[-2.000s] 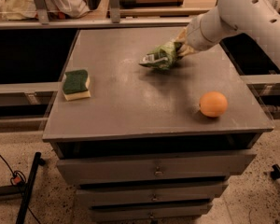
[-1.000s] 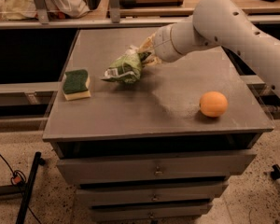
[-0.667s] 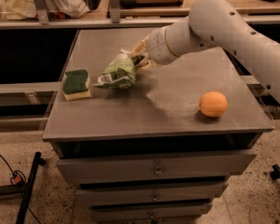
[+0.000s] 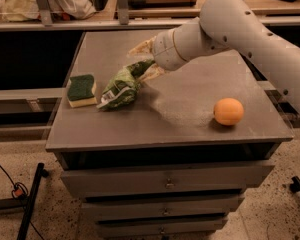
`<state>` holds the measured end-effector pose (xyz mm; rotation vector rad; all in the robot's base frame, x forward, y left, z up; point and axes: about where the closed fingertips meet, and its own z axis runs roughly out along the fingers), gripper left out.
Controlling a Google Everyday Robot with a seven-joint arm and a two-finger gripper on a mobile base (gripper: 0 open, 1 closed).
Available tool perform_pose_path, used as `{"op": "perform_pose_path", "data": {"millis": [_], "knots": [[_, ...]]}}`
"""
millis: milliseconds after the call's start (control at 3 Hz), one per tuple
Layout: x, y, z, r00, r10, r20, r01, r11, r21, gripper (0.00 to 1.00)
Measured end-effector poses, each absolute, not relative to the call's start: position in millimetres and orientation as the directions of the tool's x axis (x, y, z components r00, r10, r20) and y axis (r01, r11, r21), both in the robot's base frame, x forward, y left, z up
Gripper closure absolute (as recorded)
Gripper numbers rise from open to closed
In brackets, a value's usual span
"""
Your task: Move green jalapeno chip bag near sponge
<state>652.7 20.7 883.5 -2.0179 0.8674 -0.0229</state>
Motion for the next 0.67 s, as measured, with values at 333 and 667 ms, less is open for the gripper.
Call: {"op": "perform_pose_path", "data": {"millis": [333,667], "knots": [[652.4,22.8,882.3,0.754,-0.581,-0.306,-0.567,-0.341,-0.750,0.00],[652.3,22.8,882.3,0.754,-0.581,-0.307,-0.567,-0.341,-0.750,0.00]]}}
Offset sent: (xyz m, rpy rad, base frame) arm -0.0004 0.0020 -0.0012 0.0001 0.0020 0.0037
